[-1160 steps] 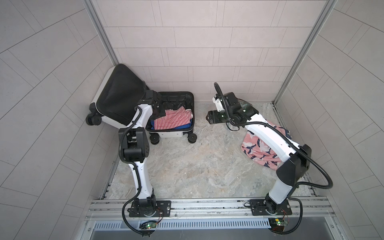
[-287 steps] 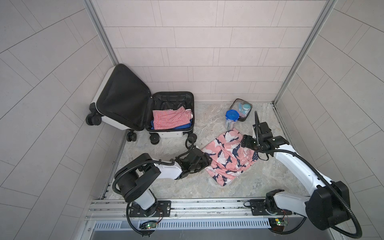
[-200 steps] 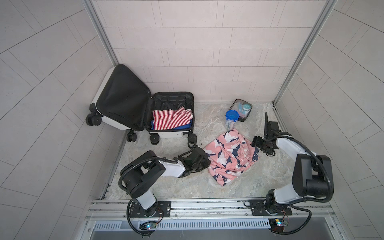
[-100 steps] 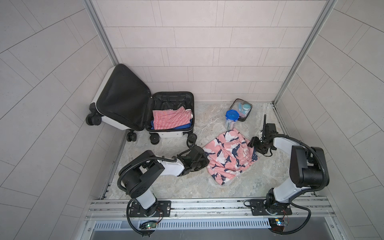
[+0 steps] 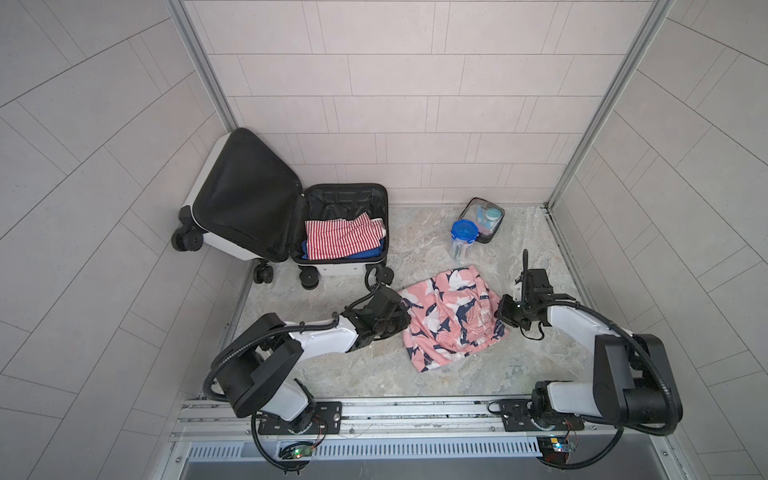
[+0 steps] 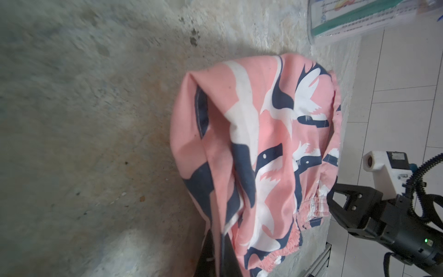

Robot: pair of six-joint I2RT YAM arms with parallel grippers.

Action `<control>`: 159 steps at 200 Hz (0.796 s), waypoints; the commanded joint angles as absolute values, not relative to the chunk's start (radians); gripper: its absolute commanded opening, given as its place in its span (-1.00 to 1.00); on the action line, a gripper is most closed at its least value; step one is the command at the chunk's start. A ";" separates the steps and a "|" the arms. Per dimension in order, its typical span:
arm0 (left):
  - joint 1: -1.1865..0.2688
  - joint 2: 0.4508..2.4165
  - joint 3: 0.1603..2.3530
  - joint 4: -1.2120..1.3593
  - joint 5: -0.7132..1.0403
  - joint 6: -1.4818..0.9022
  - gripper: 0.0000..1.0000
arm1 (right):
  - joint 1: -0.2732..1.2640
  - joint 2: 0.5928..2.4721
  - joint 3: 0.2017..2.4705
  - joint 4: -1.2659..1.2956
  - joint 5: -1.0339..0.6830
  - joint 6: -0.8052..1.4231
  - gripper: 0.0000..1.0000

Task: Pack the luggage
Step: 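Reposition both grippers onto opposite edges of the pink shark-print garment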

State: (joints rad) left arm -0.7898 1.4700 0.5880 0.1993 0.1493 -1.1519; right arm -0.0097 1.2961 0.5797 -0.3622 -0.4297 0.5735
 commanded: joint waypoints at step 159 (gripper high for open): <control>-0.678 1.154 0.520 -0.235 0.040 -1.009 0.58 | 0.424 0.940 0.485 -0.500 -0.166 0.806 0.66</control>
State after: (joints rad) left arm -0.6827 1.1969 0.5381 -0.1806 0.0483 -1.0229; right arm 0.4252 0.9680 0.4259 -0.4522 -0.2050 0.8490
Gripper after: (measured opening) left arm 0.731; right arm 0.790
